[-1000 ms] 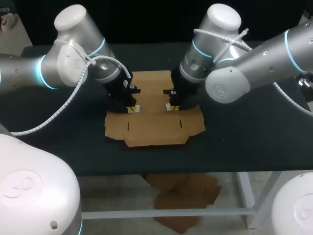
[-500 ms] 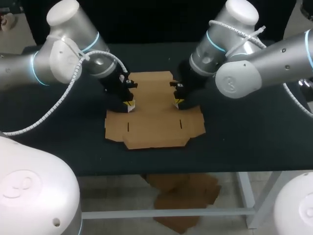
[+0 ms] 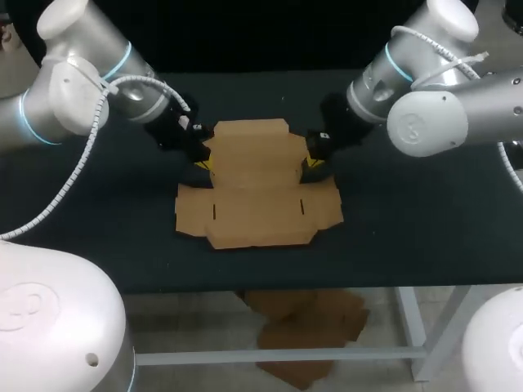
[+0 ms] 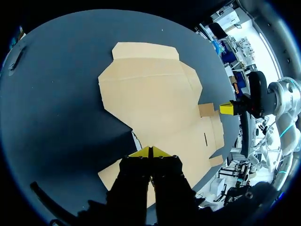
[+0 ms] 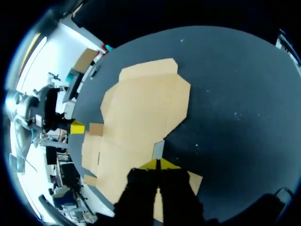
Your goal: Assemble the packaging by folding the flat box into shape, placing the metal phone stand inside, and closing the box properly
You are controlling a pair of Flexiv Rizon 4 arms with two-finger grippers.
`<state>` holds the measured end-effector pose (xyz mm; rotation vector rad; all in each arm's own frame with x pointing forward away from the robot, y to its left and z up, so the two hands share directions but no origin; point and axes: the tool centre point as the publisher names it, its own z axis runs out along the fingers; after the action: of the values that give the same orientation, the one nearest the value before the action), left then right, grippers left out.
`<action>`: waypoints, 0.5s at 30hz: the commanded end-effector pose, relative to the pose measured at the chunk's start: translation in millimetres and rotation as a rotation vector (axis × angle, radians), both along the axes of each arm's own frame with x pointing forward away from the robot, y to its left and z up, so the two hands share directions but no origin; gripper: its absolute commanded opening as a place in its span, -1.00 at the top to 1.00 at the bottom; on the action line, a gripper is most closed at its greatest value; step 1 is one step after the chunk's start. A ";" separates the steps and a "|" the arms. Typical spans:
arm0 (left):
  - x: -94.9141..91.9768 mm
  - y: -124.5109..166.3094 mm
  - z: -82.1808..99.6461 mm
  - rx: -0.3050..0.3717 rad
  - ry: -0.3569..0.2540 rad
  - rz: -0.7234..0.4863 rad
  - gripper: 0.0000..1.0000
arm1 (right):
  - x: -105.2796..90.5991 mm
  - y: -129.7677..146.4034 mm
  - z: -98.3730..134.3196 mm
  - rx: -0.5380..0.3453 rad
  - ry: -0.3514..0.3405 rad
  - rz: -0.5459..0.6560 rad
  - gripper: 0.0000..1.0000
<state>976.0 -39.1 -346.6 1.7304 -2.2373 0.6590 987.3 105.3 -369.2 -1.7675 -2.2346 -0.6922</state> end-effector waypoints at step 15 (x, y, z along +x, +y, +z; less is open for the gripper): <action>-2.5 24.2 21.2 -0.060 -0.004 -0.006 -1.00 | 13.7 -40.1 13.9 0.109 0.043 -0.016 -0.11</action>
<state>975.2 -17.2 -329.1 1.6945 -2.2000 0.7245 996.8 70.3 -356.1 -1.7627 -2.1346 -0.7512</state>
